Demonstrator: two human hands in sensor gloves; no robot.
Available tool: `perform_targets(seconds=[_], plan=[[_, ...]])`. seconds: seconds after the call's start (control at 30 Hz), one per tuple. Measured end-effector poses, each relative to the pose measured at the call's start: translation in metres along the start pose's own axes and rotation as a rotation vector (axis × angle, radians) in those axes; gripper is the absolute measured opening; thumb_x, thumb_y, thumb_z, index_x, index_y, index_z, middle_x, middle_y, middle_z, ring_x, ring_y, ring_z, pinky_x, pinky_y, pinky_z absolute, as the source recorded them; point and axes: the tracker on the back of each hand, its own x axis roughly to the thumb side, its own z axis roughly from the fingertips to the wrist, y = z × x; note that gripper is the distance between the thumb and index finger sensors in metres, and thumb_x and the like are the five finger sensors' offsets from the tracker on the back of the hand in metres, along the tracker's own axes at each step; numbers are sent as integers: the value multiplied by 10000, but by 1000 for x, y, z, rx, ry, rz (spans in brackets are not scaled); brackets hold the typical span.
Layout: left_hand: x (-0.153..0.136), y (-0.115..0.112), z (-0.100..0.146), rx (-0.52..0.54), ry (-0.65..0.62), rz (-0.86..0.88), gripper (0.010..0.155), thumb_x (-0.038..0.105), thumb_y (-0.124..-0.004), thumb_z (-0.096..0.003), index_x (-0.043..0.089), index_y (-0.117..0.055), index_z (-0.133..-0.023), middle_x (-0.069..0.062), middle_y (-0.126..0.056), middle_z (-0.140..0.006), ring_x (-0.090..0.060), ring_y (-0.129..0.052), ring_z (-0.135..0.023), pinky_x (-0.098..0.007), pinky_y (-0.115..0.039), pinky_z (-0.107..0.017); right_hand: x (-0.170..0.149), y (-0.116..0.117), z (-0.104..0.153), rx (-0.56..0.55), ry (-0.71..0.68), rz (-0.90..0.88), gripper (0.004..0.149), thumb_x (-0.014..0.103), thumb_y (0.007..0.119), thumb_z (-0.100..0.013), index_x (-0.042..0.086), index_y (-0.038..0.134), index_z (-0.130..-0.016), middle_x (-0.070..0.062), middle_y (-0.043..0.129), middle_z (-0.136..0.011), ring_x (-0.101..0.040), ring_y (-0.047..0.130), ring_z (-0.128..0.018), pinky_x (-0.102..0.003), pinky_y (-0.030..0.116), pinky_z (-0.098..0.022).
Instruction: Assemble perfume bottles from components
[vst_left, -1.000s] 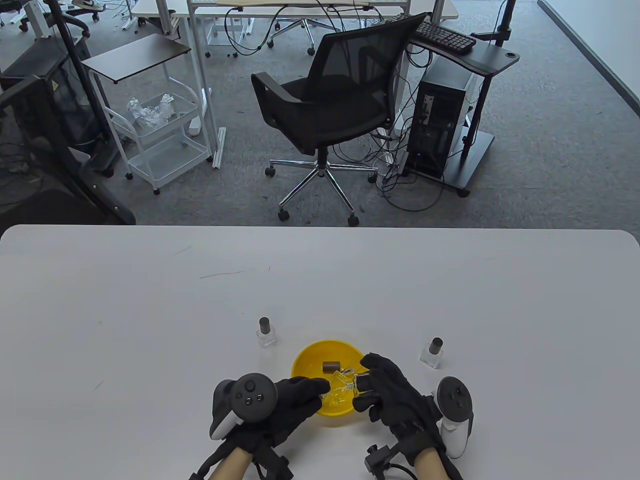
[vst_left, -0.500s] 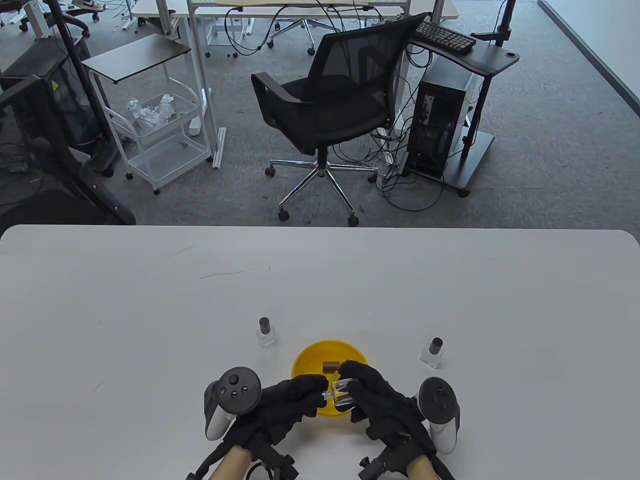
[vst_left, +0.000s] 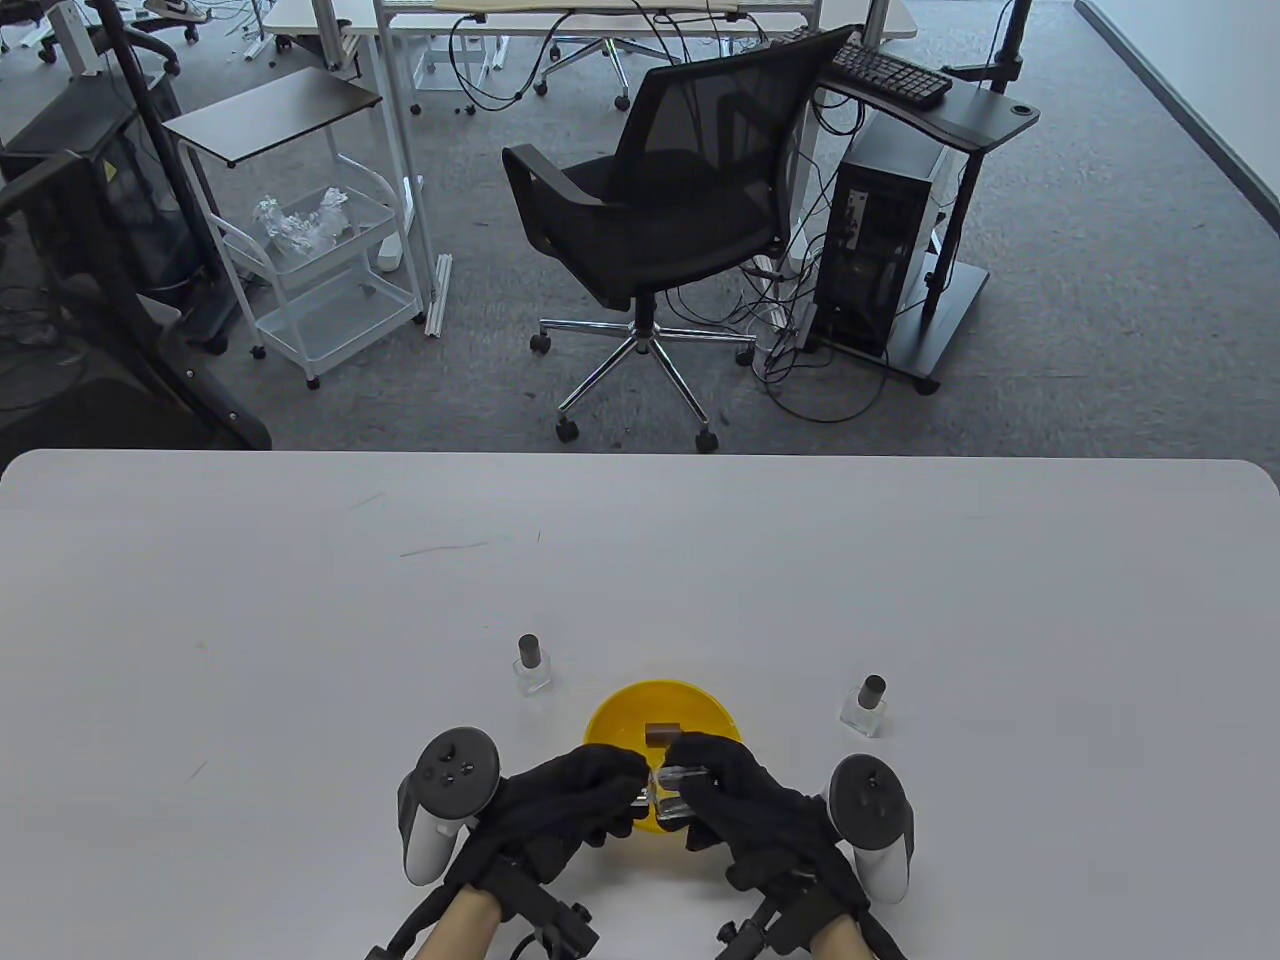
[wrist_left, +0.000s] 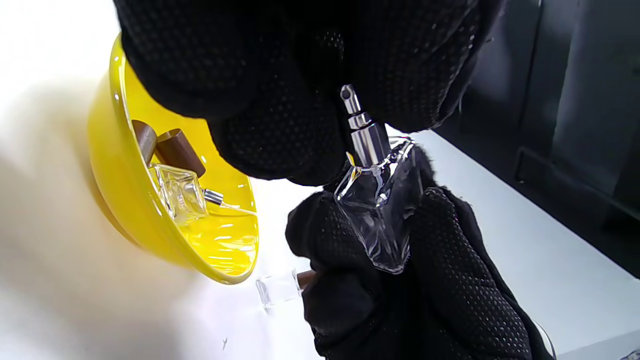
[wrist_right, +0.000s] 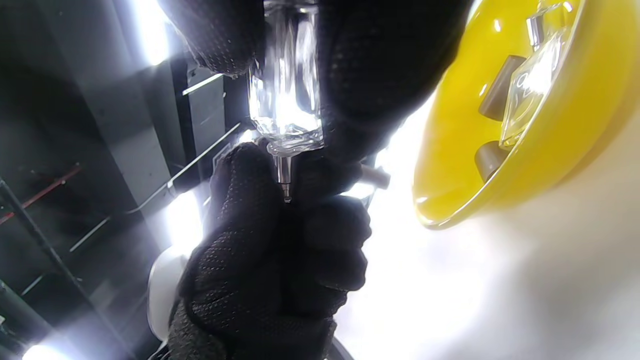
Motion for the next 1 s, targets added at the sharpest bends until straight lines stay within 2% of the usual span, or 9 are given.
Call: perform_targets(seconds=[0.2,0.3,0.4,0.53,0.7,0.8,0.9,1.0], plan=[[3,-2,1,25,-33,5,398,341,-887,-464,313,-869,-860,-33,-962,-829,-205,-1009,-598,-282,-905,-432,0,2,1,-28,28,-35,513,297,710,-622,5,548,-1011,-216,784,-919,-281,1028,-569,-284,908,-334],[3,-2,1,51,-43,29,375,291,-909,-452,386,-870,-813,77,-932,-875,-184,-1000,-673,-256,-915,-485,-2,4,1,-41,46,-76,512,294,702,-626,-2,531,-1006,-219,772,-920,-276,1028,-575,-281,911,-336],[2,-2,2,71,-41,39,363,297,-910,-451,403,-885,-797,109,-954,-852,-168,-1017,-691,-253,-932,-485,-5,4,2,-67,66,-101,504,290,702,-626,1,535,-1003,-218,774,-920,-277,1026,-578,-287,911,-337],[0,-3,5,129,-22,70,373,330,-863,-482,360,-876,-854,79,-992,-819,-185,-1040,-657,-284,-936,-443,-5,4,2,-75,66,-90,487,295,708,-623,35,547,-1003,-187,783,-933,-282,1026,-589,-292,913,-345],[3,-8,4,117,-14,76,443,328,-845,-494,320,-811,-936,27,-950,-863,-196,-1020,-655,-270,-921,-451,-7,0,2,-68,61,-151,474,295,713,-621,64,558,-1005,-167,787,-943,-300,1023,-587,-298,909,-346],[2,-10,5,106,42,39,534,422,-824,-492,237,-779,-990,-49,-936,-877,-231,-1010,-655,-299,-909,-445,-7,0,2,-67,54,-152,471,298,709,-623,73,555,-1007,-158,783,-949,-298,1020,-595,-296,908,-350],[1,-11,5,88,68,5,525,473,-800,-484,192,-860,-924,-71,-995,-787,-266,-1025,-587,-335,-902,-403,-7,-1,2,-71,50,-144,468,298,711,-622,80,558,-1007,-153,782,-953,-303,1019,-595,-299,906,-350],[4,-11,5,83,63,0,483,438,-817,-483,193,-886,-894,-69,-1018,-748,-255,-1040,-564,-328,-912,-386,-7,-1,2,-78,54,-121,466,295,713,-621,76,564,-1005,-161,788,-946,-306,1020,-586,-301,905,-345]])
